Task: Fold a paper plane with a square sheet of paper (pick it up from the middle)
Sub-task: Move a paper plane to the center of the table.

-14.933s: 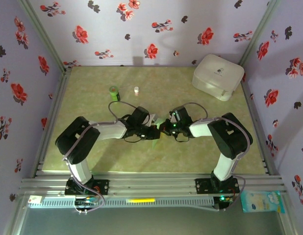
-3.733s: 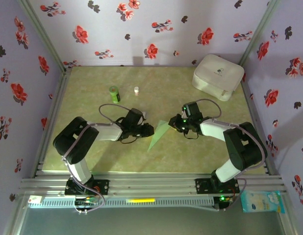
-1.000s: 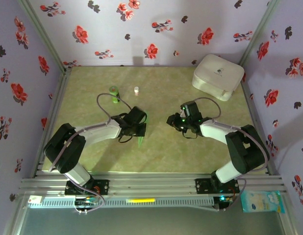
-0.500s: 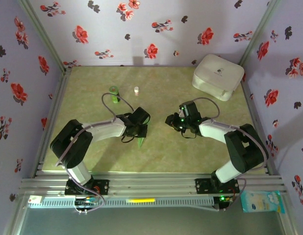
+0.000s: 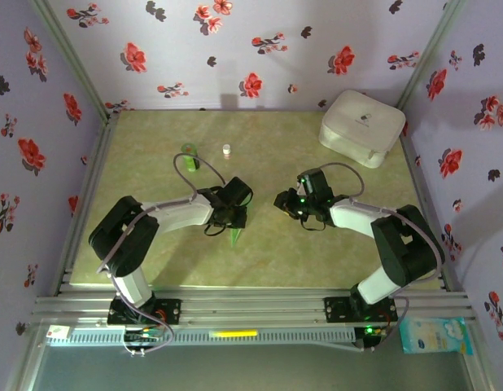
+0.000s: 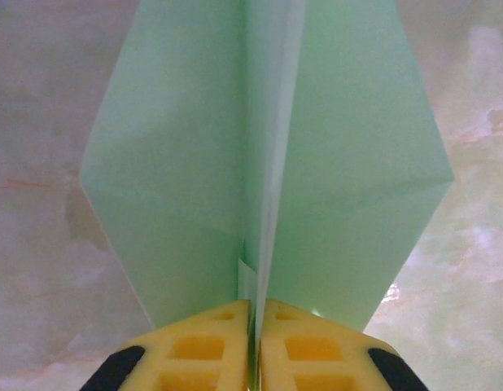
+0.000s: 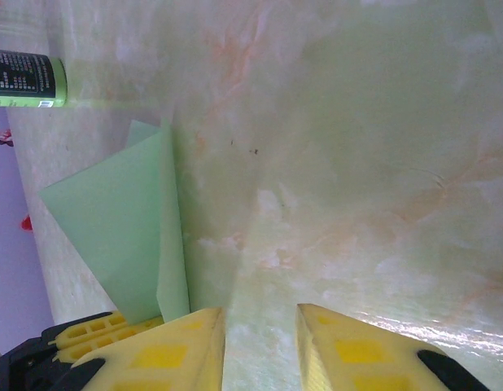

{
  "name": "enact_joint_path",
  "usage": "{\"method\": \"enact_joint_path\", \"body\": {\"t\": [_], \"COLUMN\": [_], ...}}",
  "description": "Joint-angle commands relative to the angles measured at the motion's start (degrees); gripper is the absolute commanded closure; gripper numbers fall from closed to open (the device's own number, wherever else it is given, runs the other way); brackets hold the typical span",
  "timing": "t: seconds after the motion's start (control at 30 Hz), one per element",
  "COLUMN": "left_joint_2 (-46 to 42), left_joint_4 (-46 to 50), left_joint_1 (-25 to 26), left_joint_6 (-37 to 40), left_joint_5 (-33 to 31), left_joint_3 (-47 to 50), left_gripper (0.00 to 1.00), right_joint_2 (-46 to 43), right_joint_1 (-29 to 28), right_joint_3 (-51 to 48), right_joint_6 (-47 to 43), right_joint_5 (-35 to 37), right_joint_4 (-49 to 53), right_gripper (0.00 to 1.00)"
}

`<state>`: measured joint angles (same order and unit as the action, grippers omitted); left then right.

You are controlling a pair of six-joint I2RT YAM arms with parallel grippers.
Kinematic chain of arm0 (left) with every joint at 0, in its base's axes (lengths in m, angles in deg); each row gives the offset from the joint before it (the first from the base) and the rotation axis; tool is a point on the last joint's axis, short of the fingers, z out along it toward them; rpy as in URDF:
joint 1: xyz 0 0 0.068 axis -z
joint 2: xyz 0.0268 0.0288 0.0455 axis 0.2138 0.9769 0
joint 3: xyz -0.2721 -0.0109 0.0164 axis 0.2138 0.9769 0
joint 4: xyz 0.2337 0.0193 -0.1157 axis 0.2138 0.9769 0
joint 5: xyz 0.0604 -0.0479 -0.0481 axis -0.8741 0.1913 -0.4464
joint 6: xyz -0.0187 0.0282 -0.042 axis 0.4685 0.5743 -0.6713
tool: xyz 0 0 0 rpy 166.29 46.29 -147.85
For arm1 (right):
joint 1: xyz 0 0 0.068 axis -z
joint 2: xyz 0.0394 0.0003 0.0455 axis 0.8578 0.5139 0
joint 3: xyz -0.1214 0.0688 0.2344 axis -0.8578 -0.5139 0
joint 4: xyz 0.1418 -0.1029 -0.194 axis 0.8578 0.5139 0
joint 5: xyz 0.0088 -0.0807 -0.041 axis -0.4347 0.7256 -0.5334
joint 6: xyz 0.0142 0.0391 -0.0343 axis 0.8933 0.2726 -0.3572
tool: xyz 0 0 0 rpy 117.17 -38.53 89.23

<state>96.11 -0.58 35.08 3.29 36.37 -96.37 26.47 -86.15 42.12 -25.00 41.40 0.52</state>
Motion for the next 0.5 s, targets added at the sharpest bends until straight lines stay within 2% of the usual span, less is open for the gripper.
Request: {"method": "enact_joint_path", "body": {"t": [0.0, 0.47], "left_joint_2": [1.2, 2.3], "left_joint_4": [2.8, 3.0], "left_joint_1": [0.6, 0.9], "left_joint_6": [0.1, 0.7], "left_joint_5": [-1.2, -1.2], "left_joint_3": [-1.3, -2.0], "left_gripper": [0.88, 0.85], "right_joint_2": [0.9, 1.5], "right_joint_1": [-0.4, -0.4], "right_joint_3": [0.8, 0.7], "right_joint_6": [0.6, 0.7], "right_joint_5": [0.3, 0.3], "right_joint_4": [-0.2, -0.4], "right_gripper": [0.71, 0.71]}}
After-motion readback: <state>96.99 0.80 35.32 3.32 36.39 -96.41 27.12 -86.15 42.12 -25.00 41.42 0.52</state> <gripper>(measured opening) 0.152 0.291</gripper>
